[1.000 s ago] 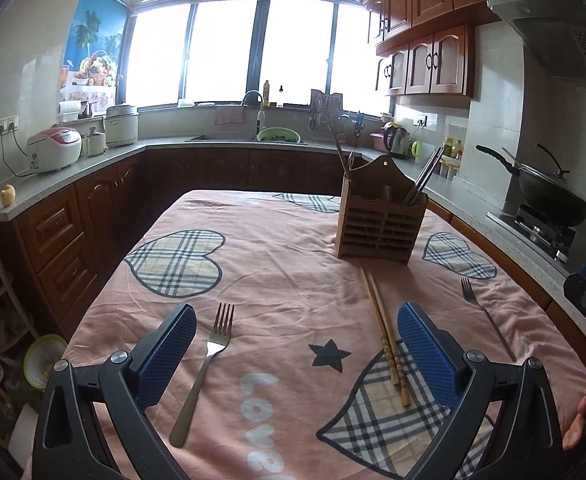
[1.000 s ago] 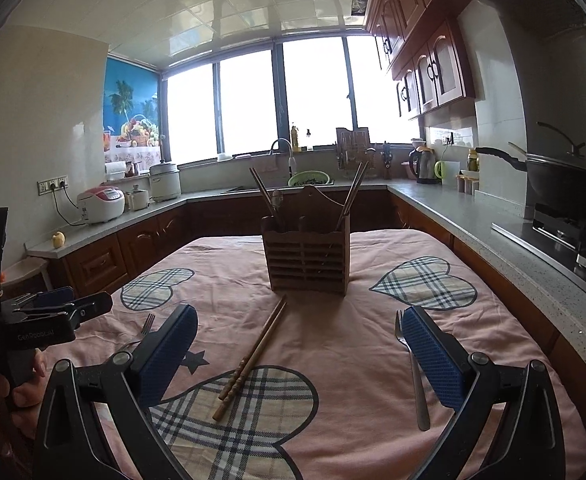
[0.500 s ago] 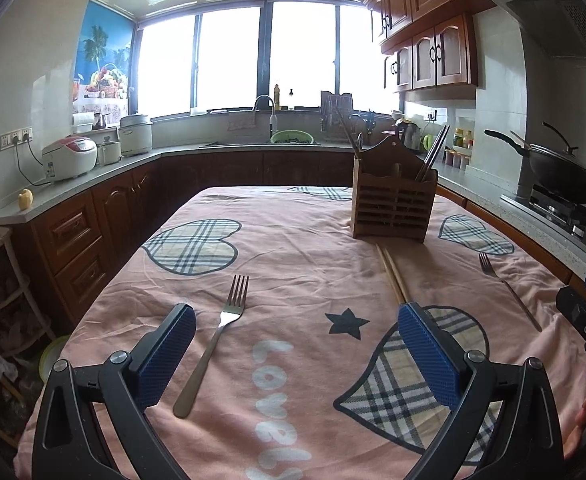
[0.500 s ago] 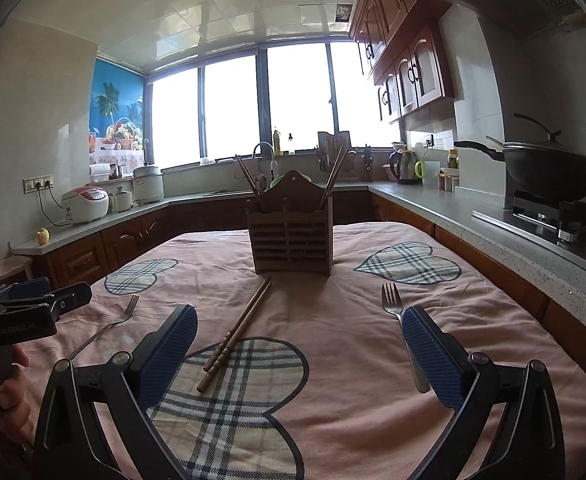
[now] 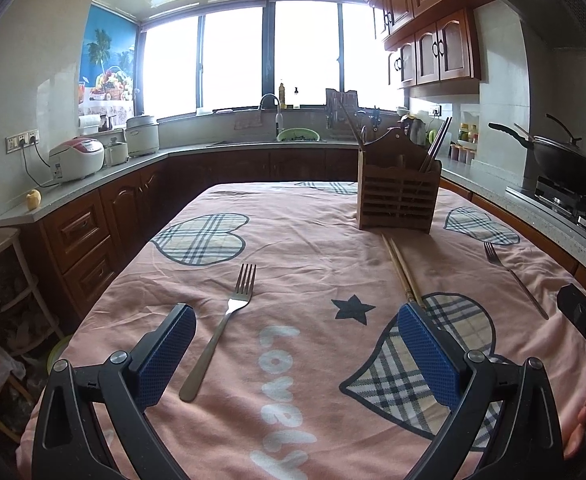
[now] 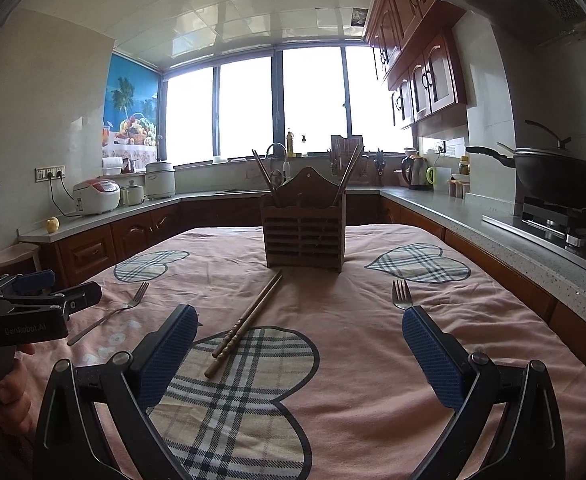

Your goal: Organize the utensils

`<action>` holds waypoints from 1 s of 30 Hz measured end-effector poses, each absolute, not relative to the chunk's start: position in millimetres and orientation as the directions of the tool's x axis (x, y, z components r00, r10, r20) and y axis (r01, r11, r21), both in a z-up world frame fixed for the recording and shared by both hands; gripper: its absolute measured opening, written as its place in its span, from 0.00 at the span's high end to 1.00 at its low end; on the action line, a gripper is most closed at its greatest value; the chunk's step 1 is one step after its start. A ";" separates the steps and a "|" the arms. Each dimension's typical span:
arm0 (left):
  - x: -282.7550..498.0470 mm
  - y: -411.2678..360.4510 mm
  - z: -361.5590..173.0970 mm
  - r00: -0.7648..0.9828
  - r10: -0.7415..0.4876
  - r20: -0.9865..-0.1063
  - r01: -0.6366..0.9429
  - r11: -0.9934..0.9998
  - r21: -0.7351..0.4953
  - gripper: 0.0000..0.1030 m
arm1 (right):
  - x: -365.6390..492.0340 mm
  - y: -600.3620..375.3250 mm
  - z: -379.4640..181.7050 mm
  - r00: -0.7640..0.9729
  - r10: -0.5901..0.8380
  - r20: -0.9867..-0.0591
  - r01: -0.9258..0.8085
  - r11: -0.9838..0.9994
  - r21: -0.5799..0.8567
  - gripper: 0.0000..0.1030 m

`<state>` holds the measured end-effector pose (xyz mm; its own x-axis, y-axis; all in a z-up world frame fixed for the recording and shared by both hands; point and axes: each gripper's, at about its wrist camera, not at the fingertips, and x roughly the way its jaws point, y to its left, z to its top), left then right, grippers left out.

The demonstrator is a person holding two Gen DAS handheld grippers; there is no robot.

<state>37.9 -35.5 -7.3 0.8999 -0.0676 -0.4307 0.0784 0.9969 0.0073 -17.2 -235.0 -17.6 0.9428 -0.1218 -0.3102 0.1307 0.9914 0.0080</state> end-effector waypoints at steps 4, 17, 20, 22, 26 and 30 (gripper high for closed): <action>34.5 -34.6 -6.8 0.902 -0.067 -0.426 0.079 0.997 0.010 0.01 | -18.8 -234.8 -17.7 0.944 -0.123 -0.306 0.132 0.991 0.008 0.00; 31.8 -33.3 -4.7 0.905 -0.060 -0.421 0.072 0.997 0.015 0.01 | -19.7 -235.5 -17.1 0.946 -0.119 -0.301 0.129 0.992 0.014 0.00; 29.3 -33.4 -2.8 0.909 -0.058 -0.412 0.072 0.997 0.019 0.01 | -20.6 -236.1 -16.9 0.946 -0.118 -0.301 0.129 0.991 0.019 0.00; 26.7 -34.3 -1.7 0.913 -0.057 -0.403 0.073 0.997 0.025 0.01 | -20.9 -235.7 -16.7 0.946 -0.119 -0.303 0.132 0.991 0.020 0.00; 23.2 -35.3 -1.4 0.919 -0.057 -0.390 0.075 0.997 0.032 0.01 | -21.4 -235.4 -16.8 0.945 -0.113 -0.307 0.127 0.992 0.028 0.00; 19.7 -36.2 -1.2 0.923 -0.058 -0.380 0.078 0.996 0.037 0.01 | -19.5 -236.2 -17.8 0.940 -0.110 -0.321 0.130 0.991 0.041 0.00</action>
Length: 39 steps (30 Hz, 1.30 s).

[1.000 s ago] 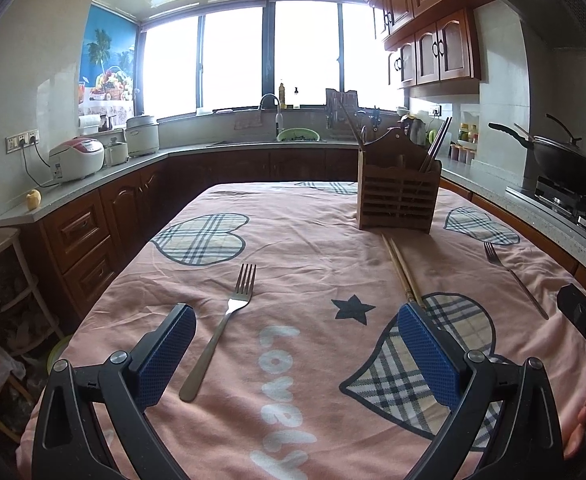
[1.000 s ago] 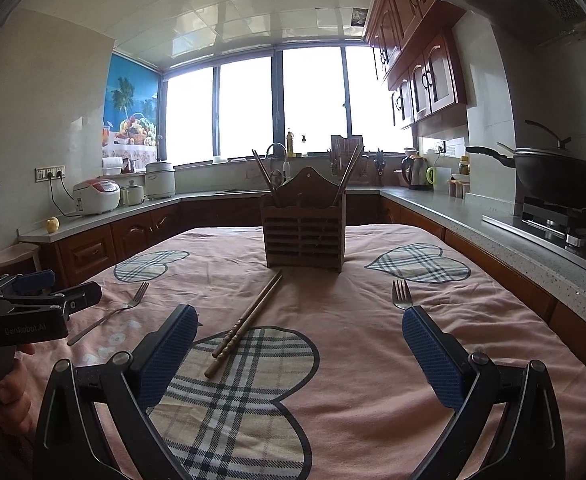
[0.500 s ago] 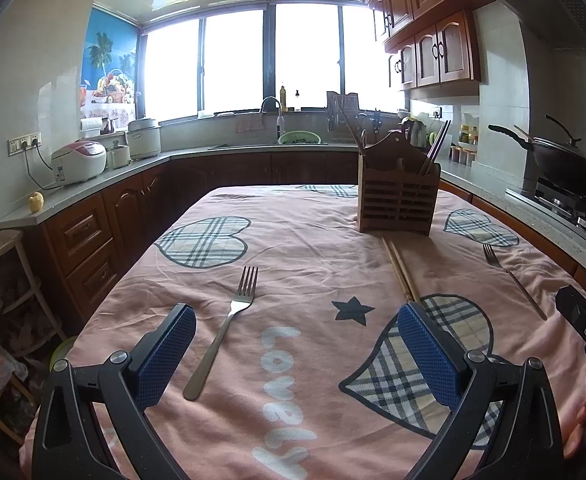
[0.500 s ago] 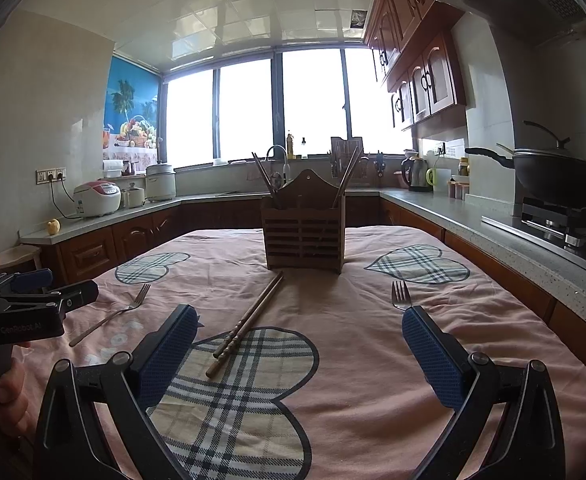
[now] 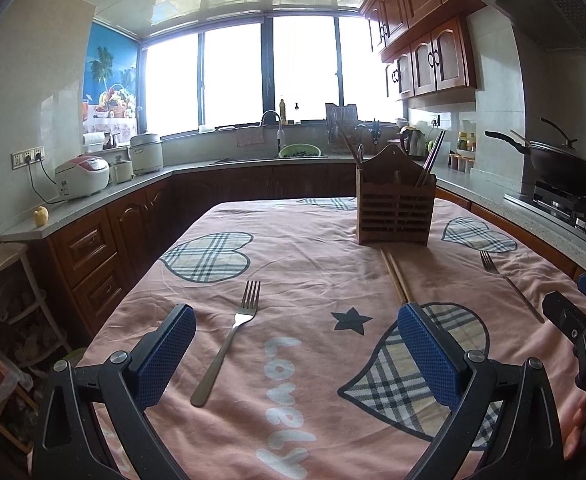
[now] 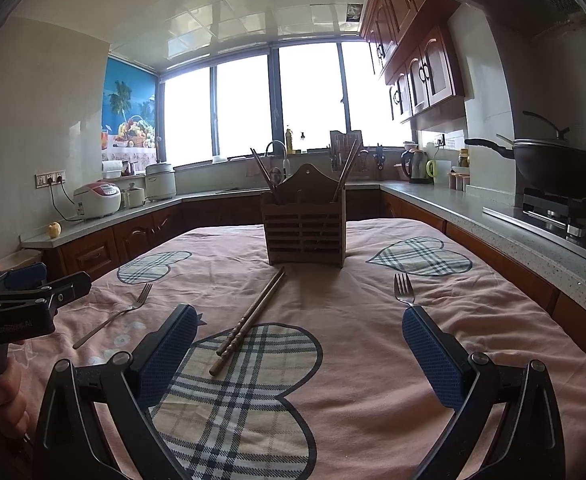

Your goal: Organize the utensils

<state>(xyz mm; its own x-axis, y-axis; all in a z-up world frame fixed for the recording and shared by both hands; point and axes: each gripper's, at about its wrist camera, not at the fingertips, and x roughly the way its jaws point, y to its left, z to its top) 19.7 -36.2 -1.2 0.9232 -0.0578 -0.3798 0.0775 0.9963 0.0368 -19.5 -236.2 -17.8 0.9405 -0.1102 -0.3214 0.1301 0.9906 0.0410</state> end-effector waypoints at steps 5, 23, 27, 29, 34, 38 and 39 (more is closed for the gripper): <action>19.1 -36.1 -1.8 0.924 -0.061 -0.379 0.081 0.996 0.037 0.01 | -20.8 -238.6 -16.2 0.942 -0.111 -0.317 0.136 0.989 0.059 0.00; 16.7 -39.5 1.1 0.923 -0.063 -0.379 0.085 0.996 0.041 0.01 | -20.8 -239.4 -9.6 0.933 -0.152 -0.327 0.174 0.984 0.038 0.00; 16.0 -40.5 2.0 0.923 -0.063 -0.379 0.085 0.995 0.042 0.01 | -22.2 -238.4 -7.0 0.933 -0.156 -0.324 0.178 0.983 0.038 0.00; 15.2 -41.5 2.8 0.924 -0.064 -0.378 0.086 0.995 0.043 0.01 | -23.6 -237.9 -5.7 0.933 -0.160 -0.322 0.181 0.983 0.035 0.00; 11.2 -43.8 3.1 0.927 -0.056 -0.370 0.080 0.996 0.049 0.01 | -27.1 -236.3 -1.4 0.938 -0.164 -0.306 0.182 0.983 0.033 0.00; 9.1 -43.5 3.5 0.928 -0.050 -0.369 0.072 0.996 0.047 0.01 | -27.8 -235.3 -0.2 0.939 -0.163 -0.304 0.181 0.983 0.034 0.00; 8.8 -43.3 3.7 0.928 -0.049 -0.368 0.071 0.996 0.047 0.01 | -28.0 -235.3 -0.1 0.938 -0.163 -0.306 0.182 0.983 0.033 0.00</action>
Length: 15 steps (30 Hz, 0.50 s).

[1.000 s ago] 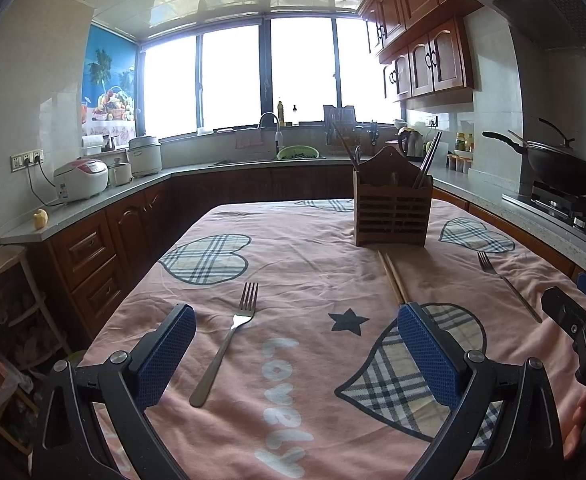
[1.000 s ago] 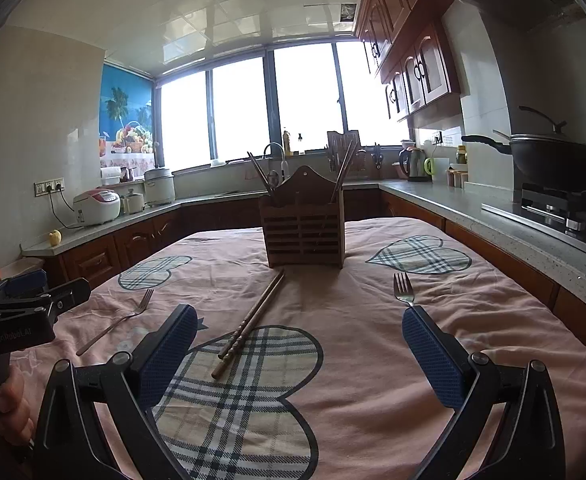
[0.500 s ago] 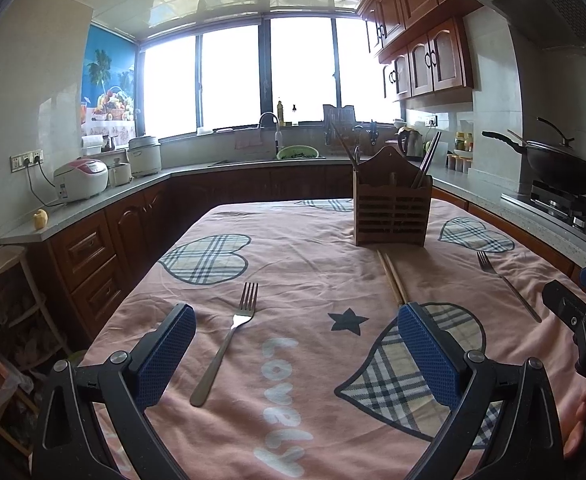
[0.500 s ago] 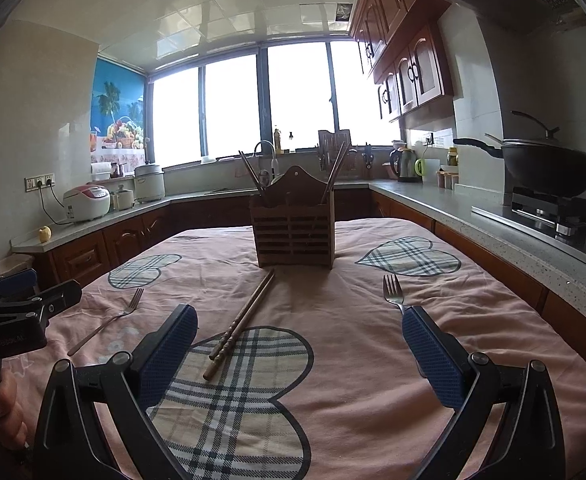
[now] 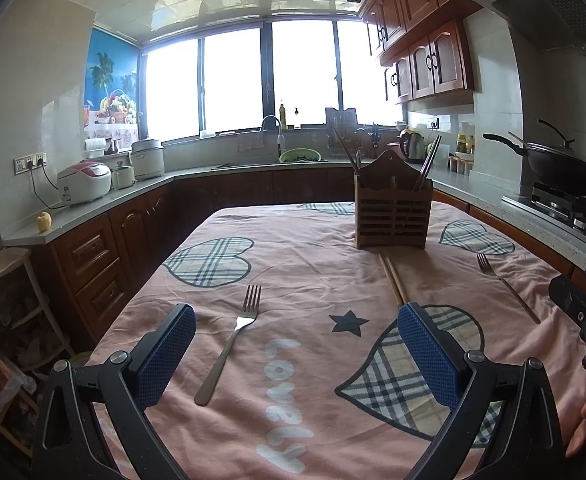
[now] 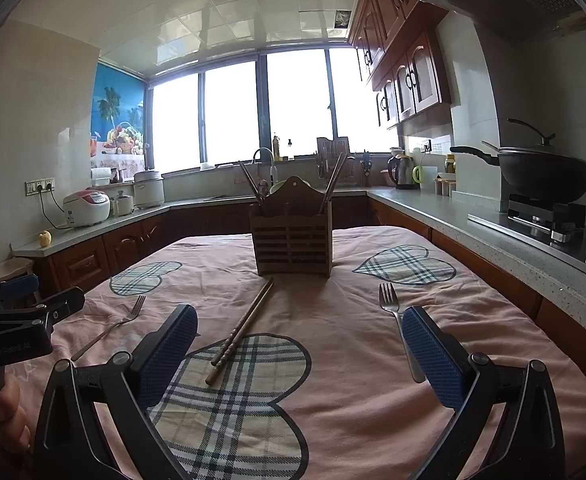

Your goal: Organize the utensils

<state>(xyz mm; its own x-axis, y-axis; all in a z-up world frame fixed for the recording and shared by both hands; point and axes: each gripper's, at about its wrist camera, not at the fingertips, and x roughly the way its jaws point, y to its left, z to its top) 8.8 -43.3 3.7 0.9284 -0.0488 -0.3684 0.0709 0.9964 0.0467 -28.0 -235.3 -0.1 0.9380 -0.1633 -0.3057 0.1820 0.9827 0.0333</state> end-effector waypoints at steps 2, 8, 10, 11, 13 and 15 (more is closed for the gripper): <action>8.9 -43.0 3.9 0.928 -0.051 -0.370 0.073 0.996 0.044 0.01 | -28.3 -234.6 0.5 0.938 -0.164 -0.306 0.183 0.983 0.033 0.00; 8.9 -42.8 4.4 0.927 -0.056 -0.370 0.078 0.996 0.045 0.01 | -30.2 -233.2 2.9 0.940 -0.166 -0.297 0.184 0.982 0.033 0.00; 8.2 -42.5 4.4 0.928 -0.056 -0.368 0.078 0.996 0.045 0.01 | -30.8 -232.9 3.6 0.941 -0.166 -0.295 0.183 0.983 0.033 0.00; 8.3 -42.2 4.4 0.928 -0.056 -0.369 0.078 0.996 0.044 0.01 | -30.8 -232.4 3.9 0.941 -0.165 -0.295 0.182 0.983 0.031 0.00; 8.5 -41.5 4.2 0.927 -0.057 -0.371 0.077 0.996 0.040 0.01 | -30.8 -231.3 4.7 0.942 -0.164 -0.294 0.180 0.983 0.028 0.00; 8.3 -41.1 4.0 0.927 -0.056 -0.372 0.075 0.996 0.038 0.01 | -30.7 -230.0 5.5 0.942 -0.163 -0.293 0.177 0.984 0.024 0.00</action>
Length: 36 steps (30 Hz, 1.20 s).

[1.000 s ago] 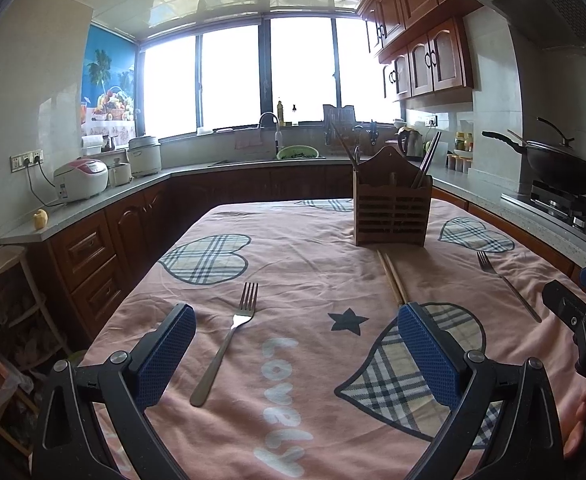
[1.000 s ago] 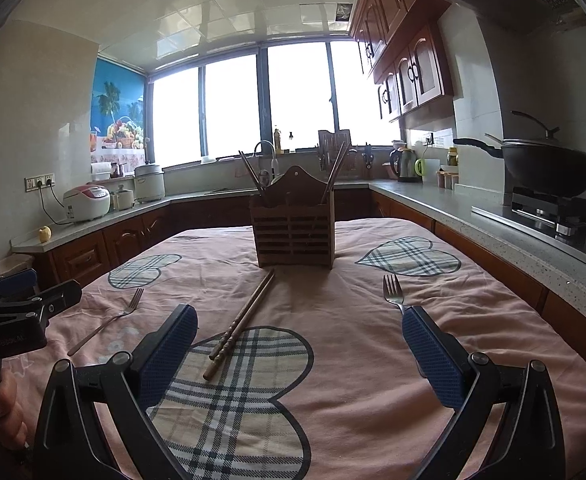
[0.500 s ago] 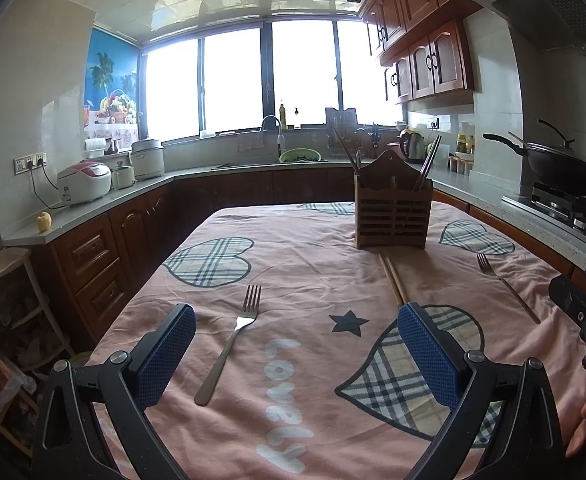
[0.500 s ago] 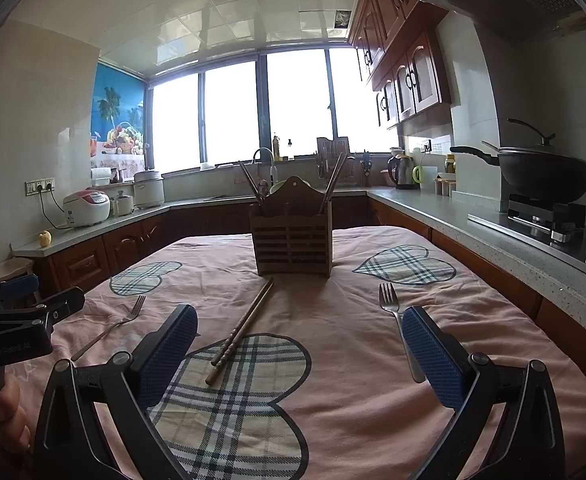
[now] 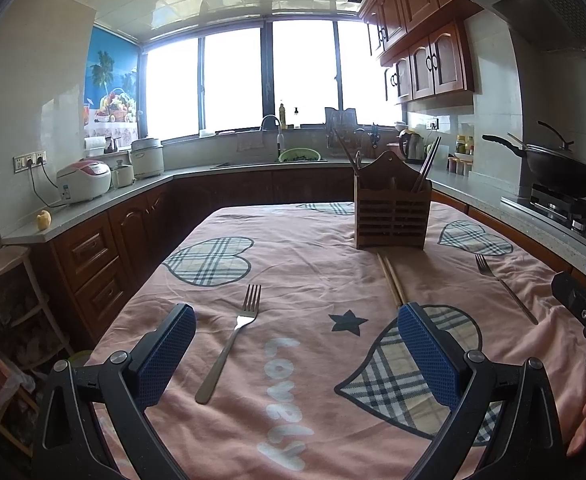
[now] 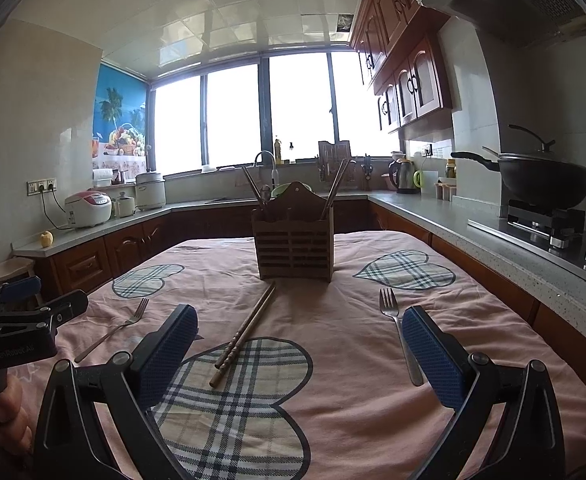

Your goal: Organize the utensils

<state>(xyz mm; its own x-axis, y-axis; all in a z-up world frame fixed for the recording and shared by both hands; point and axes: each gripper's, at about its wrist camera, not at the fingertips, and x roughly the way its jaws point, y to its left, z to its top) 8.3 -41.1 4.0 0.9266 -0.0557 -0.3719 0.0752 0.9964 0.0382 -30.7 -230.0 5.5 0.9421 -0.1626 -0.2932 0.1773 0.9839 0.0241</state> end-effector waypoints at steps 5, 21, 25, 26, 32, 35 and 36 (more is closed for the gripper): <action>7.4 -41.2 5.0 0.928 -0.053 -0.369 0.071 0.997 0.036 0.01 | -31.9 -228.1 8.8 0.944 -0.160 -0.287 0.174 0.984 0.025 0.00; 6.3 -44.0 5.6 0.931 -0.049 -0.363 0.068 0.997 0.040 0.01 | -34.0 -224.8 15.0 0.949 -0.156 -0.273 0.170 0.985 0.028 0.00; 7.5 -46.3 6.4 0.930 -0.050 -0.365 0.071 0.997 0.043 0.01 | -33.2 -224.6 15.8 0.948 -0.154 -0.277 0.169 0.985 0.031 0.00; 7.8 -46.7 6.8 0.929 -0.051 -0.366 0.072 0.997 0.042 0.01 | -33.0 -224.7 16.2 0.948 -0.154 -0.277 0.169 0.985 0.032 0.00; 8.9 -50.1 7.8 0.928 -0.052 -0.370 0.074 0.996 0.046 0.01 | -32.7 -225.5 16.7 0.949 -0.149 -0.276 0.166 0.985 0.038 0.00; 8.9 -51.6 8.3 0.927 -0.052 -0.372 0.074 0.996 0.047 0.01 | -32.6 -225.3 16.9 0.950 -0.148 -0.276 0.165 0.985 0.040 0.00; 9.0 -51.8 8.4 0.927 -0.051 -0.372 0.073 0.996 0.047 0.01 | -32.5 -225.1 17.1 0.950 -0.147 -0.276 0.164 0.986 0.041 0.00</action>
